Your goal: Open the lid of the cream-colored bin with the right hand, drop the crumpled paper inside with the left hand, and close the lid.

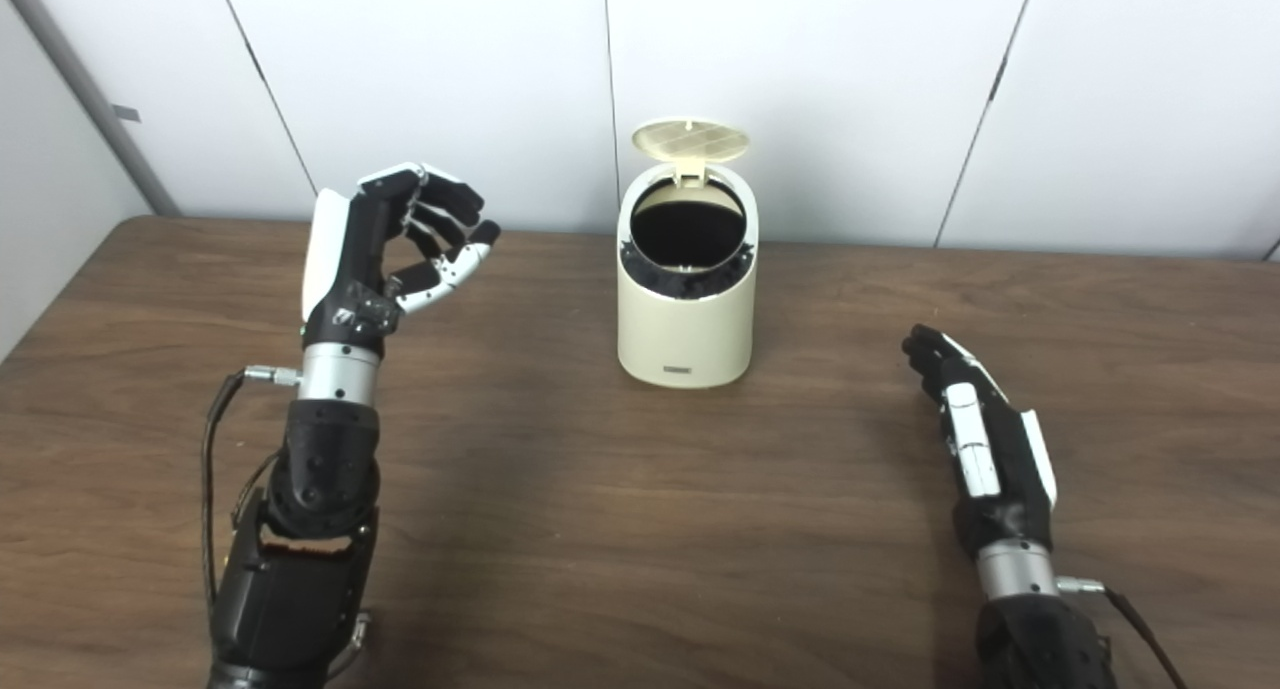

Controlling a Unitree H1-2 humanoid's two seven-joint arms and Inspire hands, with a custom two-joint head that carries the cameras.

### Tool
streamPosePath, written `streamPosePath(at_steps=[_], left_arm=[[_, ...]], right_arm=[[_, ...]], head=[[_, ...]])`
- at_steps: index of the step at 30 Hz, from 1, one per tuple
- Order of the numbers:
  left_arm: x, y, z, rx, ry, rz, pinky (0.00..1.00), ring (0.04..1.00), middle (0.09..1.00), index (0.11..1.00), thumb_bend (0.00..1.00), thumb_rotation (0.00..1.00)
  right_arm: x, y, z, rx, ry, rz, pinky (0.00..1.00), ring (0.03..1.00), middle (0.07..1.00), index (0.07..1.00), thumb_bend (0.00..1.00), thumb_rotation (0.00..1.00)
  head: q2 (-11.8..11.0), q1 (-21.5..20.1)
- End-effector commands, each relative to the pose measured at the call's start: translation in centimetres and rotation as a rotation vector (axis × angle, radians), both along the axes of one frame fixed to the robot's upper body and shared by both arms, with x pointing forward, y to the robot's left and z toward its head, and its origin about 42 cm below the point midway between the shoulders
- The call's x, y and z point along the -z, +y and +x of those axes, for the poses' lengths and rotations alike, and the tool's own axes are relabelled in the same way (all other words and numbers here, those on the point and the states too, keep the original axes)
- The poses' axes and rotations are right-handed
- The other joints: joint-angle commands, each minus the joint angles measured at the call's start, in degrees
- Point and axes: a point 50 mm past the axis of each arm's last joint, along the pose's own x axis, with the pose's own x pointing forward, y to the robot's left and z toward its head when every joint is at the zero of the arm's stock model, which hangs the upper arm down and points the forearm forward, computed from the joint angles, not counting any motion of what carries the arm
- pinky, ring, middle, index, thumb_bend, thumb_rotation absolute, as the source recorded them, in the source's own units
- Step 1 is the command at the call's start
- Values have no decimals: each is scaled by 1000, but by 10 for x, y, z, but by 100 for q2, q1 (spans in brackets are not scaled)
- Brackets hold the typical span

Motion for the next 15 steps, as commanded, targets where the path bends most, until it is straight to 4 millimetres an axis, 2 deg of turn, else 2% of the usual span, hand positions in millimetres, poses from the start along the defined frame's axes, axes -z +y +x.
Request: streamPosePath(at_steps=[1, 3, 4, 6, 8, 9, 11, 12, 15], left_arm=[[-7, 1, -1, 12, -25, -22, 351, 422, 495, 530, 485, 0], [-1, 4, -6, 19, -5, 2, 400, 418, 497, 535, 494, 0], [3, 7, -9, 26, 6, 10, 438, 495, 495, 519, 503, 0], [10, 11, -16, 53, 52, -11, 522, 608, 630, 503, 498, 57], [17, 15, -22, 90, 92, -48, 666, 739, 763, 736, 492, 365], [21, 17, -24, 106, 104, -61, 727, 786, 811, 797, 487, 450], [28, 22, -29, 133, 112, -100, 842, 869, 902, 909, 463, 561], [32, 24, -31, 148, 115, -127, 860, 891, 931, 943, 463, 589], [40, 29, -35, 181, 155, -187, 963, 963, 992, 994, 520, 731]], right_arm=[[-8, 1, 4, -11, -66, 26, 944, 909, 849, 805, 462, 839], [-9, 0, 4, -14, -67, 33, 953, 922, 862, 813, 480, 846], [-9, -1, 4, -14, -69, 38, 956, 928, 871, 816, 490, 850], [-10, -3, 5, -9, -70, 47, 968, 943, 893, 825, 508, 853], [-9, -5, 5, -6, -80, 51, 968, 948, 907, 838, 523, 856], [-9, -6, 6, -5, -85, 56, 974, 953, 914, 848, 526, 860], [-10, -8, 6, -3, -93, 65, 966, 952, 920, 861, 531, 860], [-10, -9, 5, -4, -96, 70, 969, 955, 926, 867, 531, 856], [-12, -11, 4, -10, -100, 71, 980, 964, 936, 882, 541, 848]], head=[[2, 1], [5, -3], [13, -10], [20, -12], [18, -15], [33, -25], [33, -25], [58, -25], [80, -49]])
